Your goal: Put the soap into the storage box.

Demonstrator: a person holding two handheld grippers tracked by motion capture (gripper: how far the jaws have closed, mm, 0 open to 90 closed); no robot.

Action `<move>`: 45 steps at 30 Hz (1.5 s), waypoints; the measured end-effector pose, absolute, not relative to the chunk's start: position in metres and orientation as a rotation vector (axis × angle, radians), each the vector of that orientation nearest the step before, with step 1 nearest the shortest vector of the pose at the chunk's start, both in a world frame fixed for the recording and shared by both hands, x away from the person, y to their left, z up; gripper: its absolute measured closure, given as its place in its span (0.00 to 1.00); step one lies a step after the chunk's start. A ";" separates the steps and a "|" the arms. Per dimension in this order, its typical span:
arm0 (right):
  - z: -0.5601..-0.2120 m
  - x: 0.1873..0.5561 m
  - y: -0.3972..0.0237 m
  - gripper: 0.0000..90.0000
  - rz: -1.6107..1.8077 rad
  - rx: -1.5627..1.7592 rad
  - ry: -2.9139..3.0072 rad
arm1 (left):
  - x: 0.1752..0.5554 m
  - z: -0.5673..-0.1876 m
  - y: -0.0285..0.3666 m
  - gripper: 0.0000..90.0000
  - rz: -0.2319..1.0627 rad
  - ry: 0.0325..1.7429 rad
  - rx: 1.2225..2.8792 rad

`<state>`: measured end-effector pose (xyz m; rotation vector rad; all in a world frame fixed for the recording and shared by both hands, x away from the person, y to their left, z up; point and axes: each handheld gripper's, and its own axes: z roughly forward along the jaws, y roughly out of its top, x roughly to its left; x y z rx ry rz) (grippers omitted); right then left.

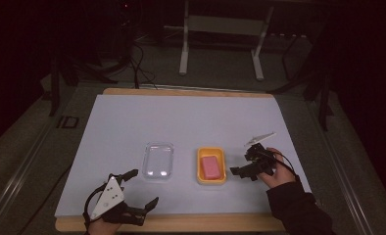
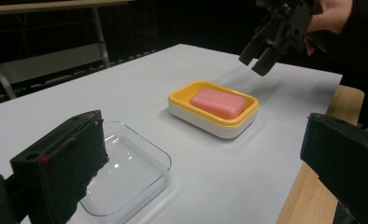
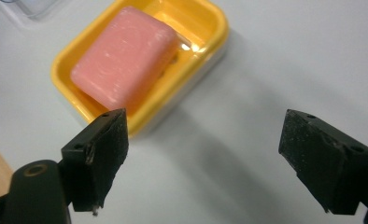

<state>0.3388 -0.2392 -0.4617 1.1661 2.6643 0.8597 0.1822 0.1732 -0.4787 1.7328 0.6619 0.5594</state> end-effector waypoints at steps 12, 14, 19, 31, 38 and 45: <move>-0.470 0.317 -0.271 0.17 0.955 1.107 2.559 | 0.182 -0.479 0.172 0.01 0.554 0.653 1.743; -0.471 0.313 -0.277 0.17 0.978 1.087 2.539 | 0.182 -0.479 0.172 0.01 0.555 0.653 1.741; -0.475 0.305 -0.291 0.17 1.015 1.095 2.497 | 0.183 -0.479 0.172 0.01 0.556 0.656 1.748; -0.483 0.297 -0.314 0.17 1.104 1.151 2.314 | 0.182 -0.478 0.173 0.01 0.551 0.646 1.751; -0.487 0.300 -0.317 0.17 1.124 1.172 2.291 | 0.182 -0.478 0.172 0.01 0.536 0.637 1.766; -0.489 0.300 -0.309 0.17 1.130 1.139 2.302 | 0.180 -0.478 0.173 0.01 0.527 0.623 1.760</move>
